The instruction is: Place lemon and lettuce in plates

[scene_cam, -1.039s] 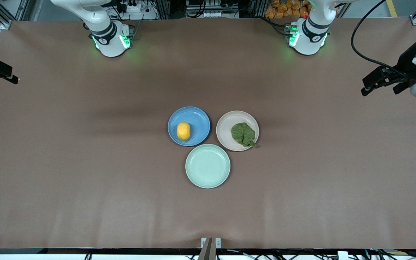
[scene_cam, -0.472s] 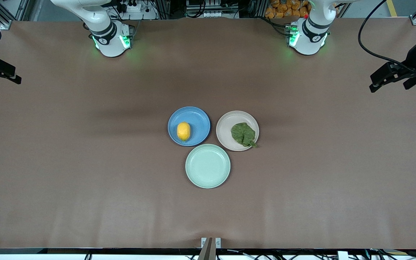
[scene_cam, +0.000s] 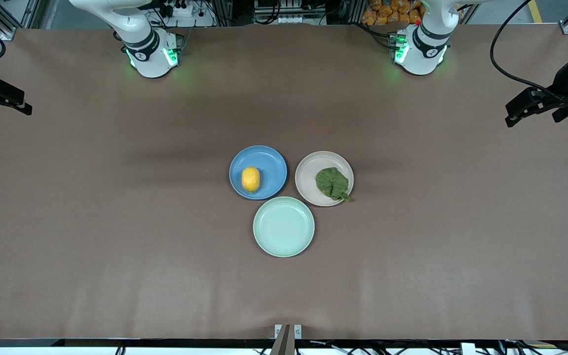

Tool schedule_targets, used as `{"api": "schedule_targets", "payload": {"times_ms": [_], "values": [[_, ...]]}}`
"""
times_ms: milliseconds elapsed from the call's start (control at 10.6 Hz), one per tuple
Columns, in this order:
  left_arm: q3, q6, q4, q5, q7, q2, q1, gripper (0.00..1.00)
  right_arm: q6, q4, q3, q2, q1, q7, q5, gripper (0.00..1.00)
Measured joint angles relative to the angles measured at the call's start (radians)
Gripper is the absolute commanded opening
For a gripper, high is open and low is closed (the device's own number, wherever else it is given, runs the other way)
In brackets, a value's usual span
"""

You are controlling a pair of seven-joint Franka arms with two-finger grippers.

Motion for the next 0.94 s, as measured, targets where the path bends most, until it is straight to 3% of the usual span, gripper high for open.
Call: {"api": "schedule_targets", "payload": {"times_ms": [945], "values": [[0.007,-0.013,0.003,-0.022,0.000,0.002,0.007,1.00,-0.001,0.002,0.006,0.001,0.017,-0.007,-0.032,1.00]]}}
